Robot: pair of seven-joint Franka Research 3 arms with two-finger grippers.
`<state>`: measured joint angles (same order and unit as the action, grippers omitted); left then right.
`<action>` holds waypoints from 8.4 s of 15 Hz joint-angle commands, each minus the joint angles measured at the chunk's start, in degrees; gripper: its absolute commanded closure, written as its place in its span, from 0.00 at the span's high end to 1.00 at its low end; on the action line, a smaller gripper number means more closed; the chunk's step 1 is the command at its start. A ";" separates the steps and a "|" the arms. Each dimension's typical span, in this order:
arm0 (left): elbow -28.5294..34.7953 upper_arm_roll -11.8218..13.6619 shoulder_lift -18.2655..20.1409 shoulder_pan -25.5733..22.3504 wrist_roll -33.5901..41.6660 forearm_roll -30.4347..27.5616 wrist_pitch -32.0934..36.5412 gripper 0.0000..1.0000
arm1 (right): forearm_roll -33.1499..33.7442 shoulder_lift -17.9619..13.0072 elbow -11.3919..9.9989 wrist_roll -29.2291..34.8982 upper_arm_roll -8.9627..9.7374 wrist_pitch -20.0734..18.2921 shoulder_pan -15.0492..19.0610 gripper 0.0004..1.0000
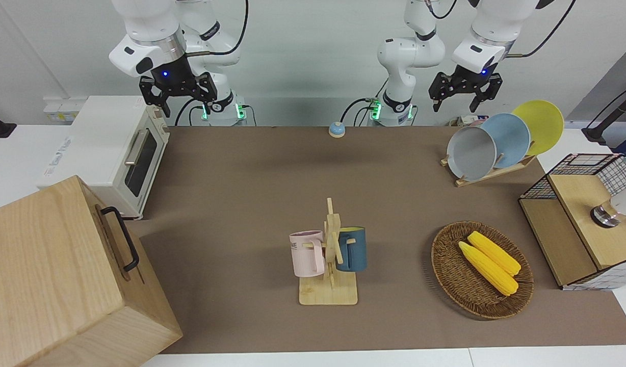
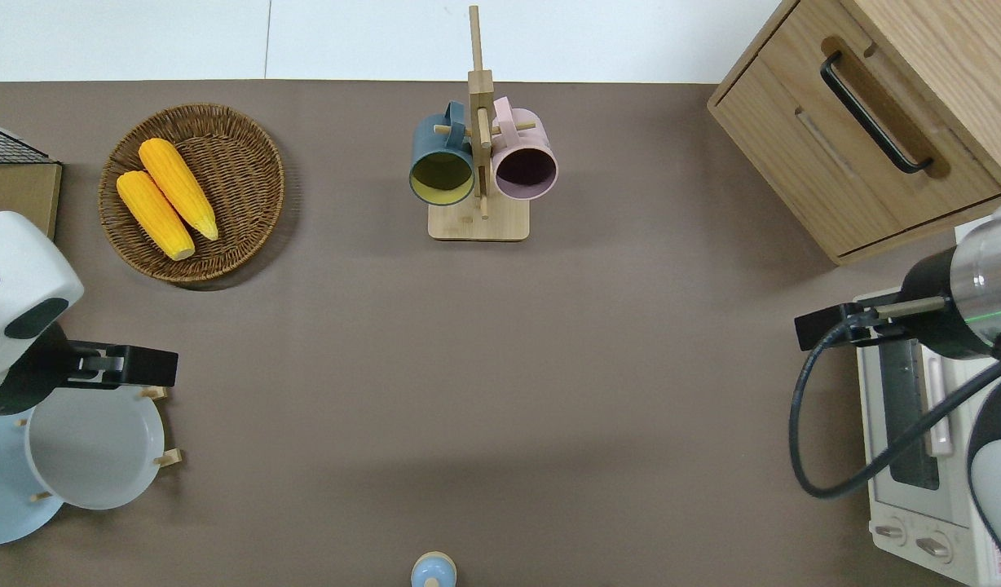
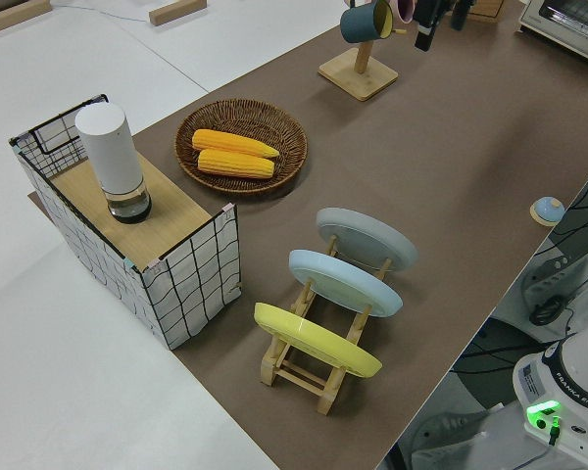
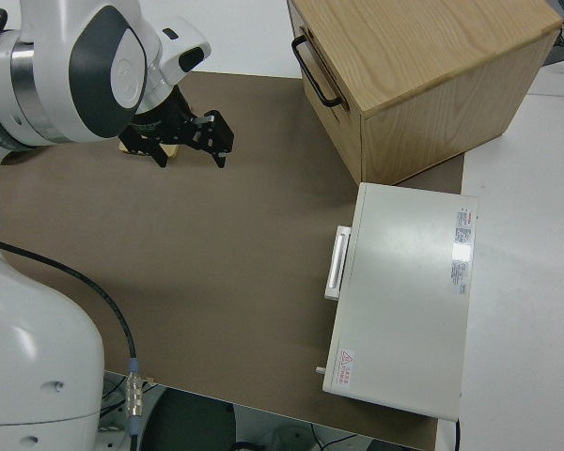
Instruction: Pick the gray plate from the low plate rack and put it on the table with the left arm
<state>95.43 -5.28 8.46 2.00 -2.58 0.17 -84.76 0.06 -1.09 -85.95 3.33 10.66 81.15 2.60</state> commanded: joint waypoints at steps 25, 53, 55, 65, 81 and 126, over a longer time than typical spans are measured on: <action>0.72 14.16 0.50 -0.16 12.60 5.87 1.08 1.00 | -0.59 -0.14 0.35 0.01 0.33 -0.82 0.56 0.99; 29.19 18.73 4.63 -3.85 15.85 8.53 -23.78 1.00 | -0.59 -0.14 0.35 0.01 0.33 -0.73 0.56 0.99; 30.60 18.73 4.81 -3.85 15.85 8.53 -25.10 1.00 | -0.59 -0.14 0.35 0.01 0.33 -0.82 0.56 0.99; 35.70 18.73 4.90 -4.73 15.94 8.53 -30.38 0.99 | -0.59 -0.14 0.35 0.01 0.33 -0.82 0.56 0.99; 35.88 18.73 4.81 -4.55 15.94 8.53 -30.21 0.00 | -0.59 -0.14 0.35 0.01 0.33 -0.82 0.56 0.99; 21.63 12.75 5.16 -3.76 6.89 -18.09 -8.76 0.00 | -0.59 -0.14 0.35 0.01 0.33 -0.82 0.56 0.99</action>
<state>115.75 7.14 14.00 -1.88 4.08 -13.08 -93.78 0.06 -1.09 -85.95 3.33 10.66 81.15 2.60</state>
